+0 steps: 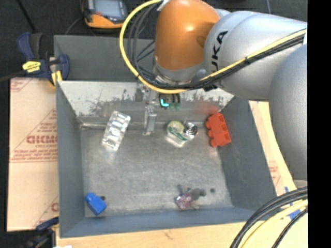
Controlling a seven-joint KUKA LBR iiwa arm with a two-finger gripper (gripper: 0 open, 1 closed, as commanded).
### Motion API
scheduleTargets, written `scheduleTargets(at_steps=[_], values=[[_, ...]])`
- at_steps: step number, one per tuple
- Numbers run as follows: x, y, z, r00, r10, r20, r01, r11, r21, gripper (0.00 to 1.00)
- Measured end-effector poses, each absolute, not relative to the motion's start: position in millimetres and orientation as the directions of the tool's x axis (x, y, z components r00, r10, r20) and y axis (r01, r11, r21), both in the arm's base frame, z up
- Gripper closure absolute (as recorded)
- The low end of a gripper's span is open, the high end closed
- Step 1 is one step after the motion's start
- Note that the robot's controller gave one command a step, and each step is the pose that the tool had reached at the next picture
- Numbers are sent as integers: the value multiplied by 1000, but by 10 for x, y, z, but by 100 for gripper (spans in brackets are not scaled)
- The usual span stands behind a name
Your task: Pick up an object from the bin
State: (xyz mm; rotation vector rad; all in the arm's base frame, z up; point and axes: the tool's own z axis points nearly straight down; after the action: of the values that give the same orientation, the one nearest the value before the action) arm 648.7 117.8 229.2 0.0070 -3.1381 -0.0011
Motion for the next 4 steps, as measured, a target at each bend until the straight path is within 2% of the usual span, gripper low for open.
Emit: scheduleTargets(at_steps=[1, 2, 3, 4], values=[[6525, 1535, 1149, -871, -491, -15, -491, 871, -4, 0], [6543, 1510, 1093, -834, -551, -20, -551, 835, -5, 0], [6567, 1497, 1096, -753, -658, -26, -657, 753, -12, 0], [6578, 1480, 1108, -755, -655, -25, -655, 755, -15, 100]])
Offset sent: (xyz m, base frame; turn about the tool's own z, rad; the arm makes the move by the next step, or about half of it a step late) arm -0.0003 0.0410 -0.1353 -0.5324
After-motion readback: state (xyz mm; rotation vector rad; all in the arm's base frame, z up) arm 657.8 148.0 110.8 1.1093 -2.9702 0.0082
